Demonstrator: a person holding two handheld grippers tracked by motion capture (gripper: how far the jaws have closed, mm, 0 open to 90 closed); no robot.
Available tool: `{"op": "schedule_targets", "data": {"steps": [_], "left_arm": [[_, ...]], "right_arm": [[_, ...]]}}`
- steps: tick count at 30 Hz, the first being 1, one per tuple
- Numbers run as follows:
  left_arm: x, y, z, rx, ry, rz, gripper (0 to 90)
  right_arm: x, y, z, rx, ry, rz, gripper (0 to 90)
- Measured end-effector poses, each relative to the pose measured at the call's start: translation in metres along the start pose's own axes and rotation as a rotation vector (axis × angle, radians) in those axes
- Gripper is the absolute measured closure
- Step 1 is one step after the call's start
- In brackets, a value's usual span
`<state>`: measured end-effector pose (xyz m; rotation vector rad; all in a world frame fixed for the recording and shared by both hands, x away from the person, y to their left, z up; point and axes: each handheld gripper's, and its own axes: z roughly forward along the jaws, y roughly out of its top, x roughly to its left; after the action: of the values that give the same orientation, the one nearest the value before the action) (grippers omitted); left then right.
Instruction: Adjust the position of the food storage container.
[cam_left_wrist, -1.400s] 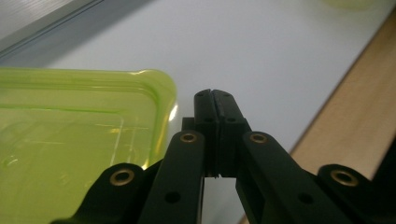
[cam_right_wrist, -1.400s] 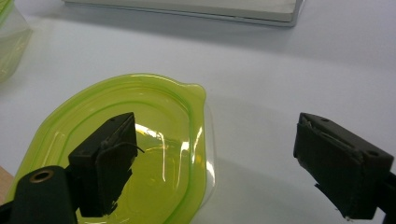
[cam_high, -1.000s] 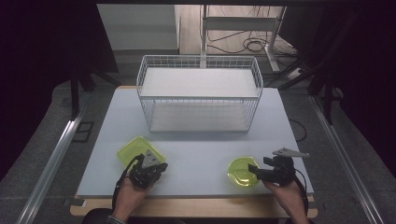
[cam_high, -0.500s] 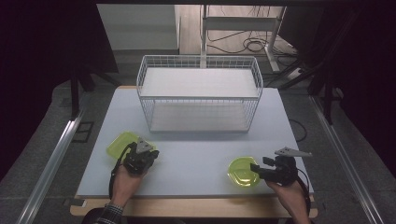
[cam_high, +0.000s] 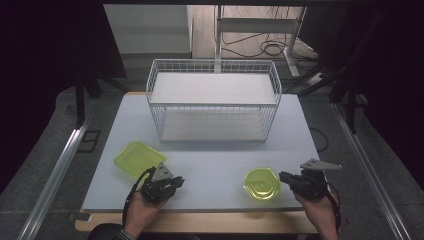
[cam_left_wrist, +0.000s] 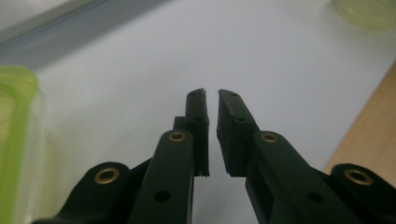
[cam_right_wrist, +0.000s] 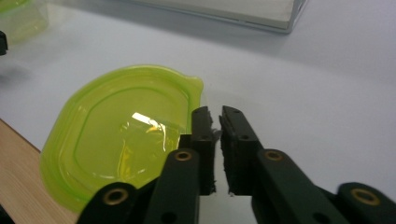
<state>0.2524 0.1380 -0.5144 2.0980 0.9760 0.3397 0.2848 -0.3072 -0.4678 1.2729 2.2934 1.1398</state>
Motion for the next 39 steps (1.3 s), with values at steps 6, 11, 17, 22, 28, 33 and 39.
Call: {"op": "schedule_targets", "data": {"steps": [6, 11, 17, 22, 28, 33, 39], "left_arm": [[-0.001, -0.001, -0.001, -0.008, -0.004, -0.002, 80.2], [0.001, -0.003, -0.002, -0.010, -0.008, -0.011, 81.9], [0.002, -0.003, -0.001, -0.005, -0.008, -0.008, 81.6], [0.003, -0.004, 0.000, -0.002, 0.016, -0.003, 69.2], [0.006, -0.004, -0.002, -0.011, 0.012, -0.015, 67.2], [0.008, -0.004, -0.005, -0.016, 0.007, -0.023, 70.3], [0.011, -0.004, -0.006, -0.020, 0.002, -0.031, 72.5]], "right_arm": [[0.001, -0.003, -0.003, 0.005, -0.004, -0.007, 87.9], [0.002, -0.003, -0.006, -0.011, 0.000, -0.009, 87.9], [0.022, 0.003, -0.006, -0.036, 0.095, -0.024, 88.7], [0.062, 0.009, 0.011, 0.006, 0.224, -0.091, 89.0], [0.097, 0.011, 0.037, 0.080, 0.262, -0.194, 88.9], [0.096, 0.010, 0.044, 0.108, 0.224, -0.210, 89.0], [0.069, 0.012, 0.038, 0.082, 0.167, -0.148, 89.1]]}}
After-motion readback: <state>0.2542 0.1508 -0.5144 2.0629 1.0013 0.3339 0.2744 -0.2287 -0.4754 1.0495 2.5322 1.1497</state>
